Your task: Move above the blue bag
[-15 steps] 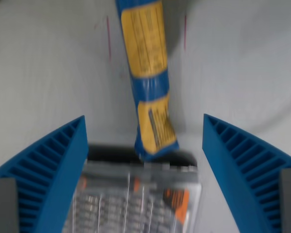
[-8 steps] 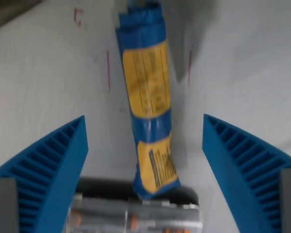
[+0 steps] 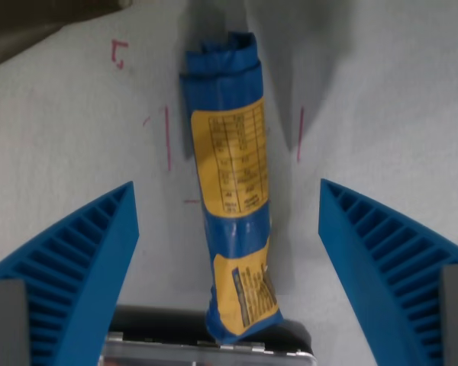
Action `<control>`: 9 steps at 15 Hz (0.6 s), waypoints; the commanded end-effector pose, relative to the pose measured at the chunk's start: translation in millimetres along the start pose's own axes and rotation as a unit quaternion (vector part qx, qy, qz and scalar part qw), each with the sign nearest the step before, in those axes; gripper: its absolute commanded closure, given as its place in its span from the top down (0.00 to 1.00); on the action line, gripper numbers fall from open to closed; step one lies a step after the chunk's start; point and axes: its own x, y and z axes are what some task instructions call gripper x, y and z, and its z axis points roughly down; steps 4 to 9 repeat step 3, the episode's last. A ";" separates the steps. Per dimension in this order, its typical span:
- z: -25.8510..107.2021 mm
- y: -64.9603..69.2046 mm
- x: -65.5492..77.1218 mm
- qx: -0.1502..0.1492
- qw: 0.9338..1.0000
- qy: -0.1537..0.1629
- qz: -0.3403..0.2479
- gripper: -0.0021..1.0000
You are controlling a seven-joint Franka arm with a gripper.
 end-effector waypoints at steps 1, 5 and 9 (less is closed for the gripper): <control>3.5 2.6 8.9 -0.019 1.000 -0.003 -0.014 1.00; 3.8 2.5 9.2 -0.020 1.000 -0.003 -0.013 1.00; 3.8 2.5 9.2 -0.020 1.000 -0.003 -0.013 1.00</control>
